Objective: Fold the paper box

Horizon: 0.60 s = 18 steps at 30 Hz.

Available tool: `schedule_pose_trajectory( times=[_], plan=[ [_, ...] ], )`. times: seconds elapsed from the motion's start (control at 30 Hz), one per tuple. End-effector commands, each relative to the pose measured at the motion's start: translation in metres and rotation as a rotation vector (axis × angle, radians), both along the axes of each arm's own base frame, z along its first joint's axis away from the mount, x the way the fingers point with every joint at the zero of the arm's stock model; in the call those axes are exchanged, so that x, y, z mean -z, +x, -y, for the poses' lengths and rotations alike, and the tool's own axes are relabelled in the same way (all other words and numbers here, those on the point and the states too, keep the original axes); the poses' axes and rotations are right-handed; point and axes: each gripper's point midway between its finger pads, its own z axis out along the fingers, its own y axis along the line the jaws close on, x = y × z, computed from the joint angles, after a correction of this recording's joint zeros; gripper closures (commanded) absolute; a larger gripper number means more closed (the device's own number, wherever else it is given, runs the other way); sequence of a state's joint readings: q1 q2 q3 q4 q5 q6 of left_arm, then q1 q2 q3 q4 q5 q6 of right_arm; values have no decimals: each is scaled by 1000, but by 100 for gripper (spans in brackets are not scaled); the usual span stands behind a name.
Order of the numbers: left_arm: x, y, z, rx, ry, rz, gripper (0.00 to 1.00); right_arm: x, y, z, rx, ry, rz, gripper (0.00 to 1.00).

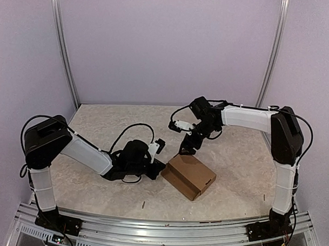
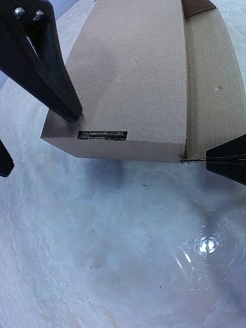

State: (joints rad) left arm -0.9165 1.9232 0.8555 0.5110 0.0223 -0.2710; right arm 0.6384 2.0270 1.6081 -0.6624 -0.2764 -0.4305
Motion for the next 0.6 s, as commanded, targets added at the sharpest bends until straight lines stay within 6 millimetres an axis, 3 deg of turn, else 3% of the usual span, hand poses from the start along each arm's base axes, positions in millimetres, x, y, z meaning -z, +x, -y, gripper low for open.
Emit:
schedule_pose_trajectory(
  times=[0.0,0.27,0.4,0.57],
  plan=[
    [-3,-14,-6,-76,27,34,100,28,-36,7,-31,-5,-187,18],
    [-7,-39,-3,-164,82,77,98,24,-62,8,-64,55,-254,17],
    [-7,-48,-1,-211,86,58,82,30,-75,11,-74,58,-299,17],
    [2,-55,-1,-218,60,5,72,30,-83,10,-111,91,-300,19]
  ],
)
